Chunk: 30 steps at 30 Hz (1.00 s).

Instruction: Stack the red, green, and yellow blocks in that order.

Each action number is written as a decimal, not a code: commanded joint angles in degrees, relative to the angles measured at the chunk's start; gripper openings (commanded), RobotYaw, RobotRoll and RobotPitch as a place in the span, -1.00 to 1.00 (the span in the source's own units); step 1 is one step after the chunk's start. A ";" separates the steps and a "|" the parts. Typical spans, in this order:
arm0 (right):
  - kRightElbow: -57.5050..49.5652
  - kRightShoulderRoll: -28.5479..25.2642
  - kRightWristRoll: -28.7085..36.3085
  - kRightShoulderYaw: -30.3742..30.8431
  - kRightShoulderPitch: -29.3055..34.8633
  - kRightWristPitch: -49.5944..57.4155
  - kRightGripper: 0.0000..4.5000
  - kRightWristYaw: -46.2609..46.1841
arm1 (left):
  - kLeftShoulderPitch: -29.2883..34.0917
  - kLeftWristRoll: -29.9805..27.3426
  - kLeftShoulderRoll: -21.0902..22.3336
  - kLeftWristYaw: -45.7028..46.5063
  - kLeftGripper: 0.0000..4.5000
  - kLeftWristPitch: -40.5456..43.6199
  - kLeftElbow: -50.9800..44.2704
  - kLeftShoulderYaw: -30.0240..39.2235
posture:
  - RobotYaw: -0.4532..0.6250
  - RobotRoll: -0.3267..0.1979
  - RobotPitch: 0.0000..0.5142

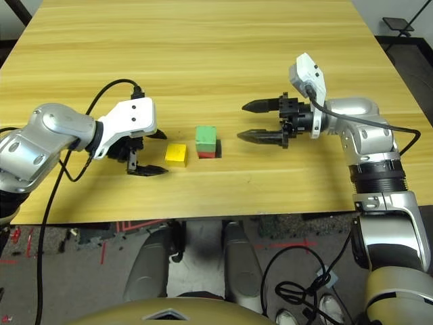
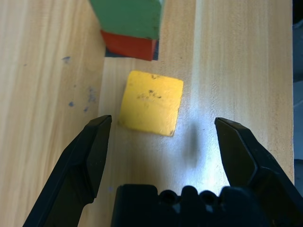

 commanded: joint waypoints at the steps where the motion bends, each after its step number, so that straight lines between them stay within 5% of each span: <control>1: -2.00 -1.25 0.72 -1.32 1.53 1.04 1.00 -0.64 | -1.45 2.03 -2.27 -0.45 0.98 -2.02 3.13 -1.97 | -0.06 0.43 -0.12; 14: -3.94 -1.74 1.53 -1.98 2.96 2.20 1.00 -2.05 | -0.10 4.54 -5.55 0.13 0.98 -1.65 5.46 -2.73 | -0.09 0.44 -0.11; 22: -2.89 -1.11 1.48 -1.43 2.11 1.66 1.00 -2.12 | 1.82 4.37 -6.15 2.81 -0.12 3.11 3.59 -1.69 | -0.05 0.46 -0.10; 30: -1.56 -0.80 1.07 -1.07 1.43 0.98 1.00 -1.65 | -1.65 2.98 3.54 -1.67 -0.10 6.83 -0.84 1.43 | 0.00 0.52 -0.10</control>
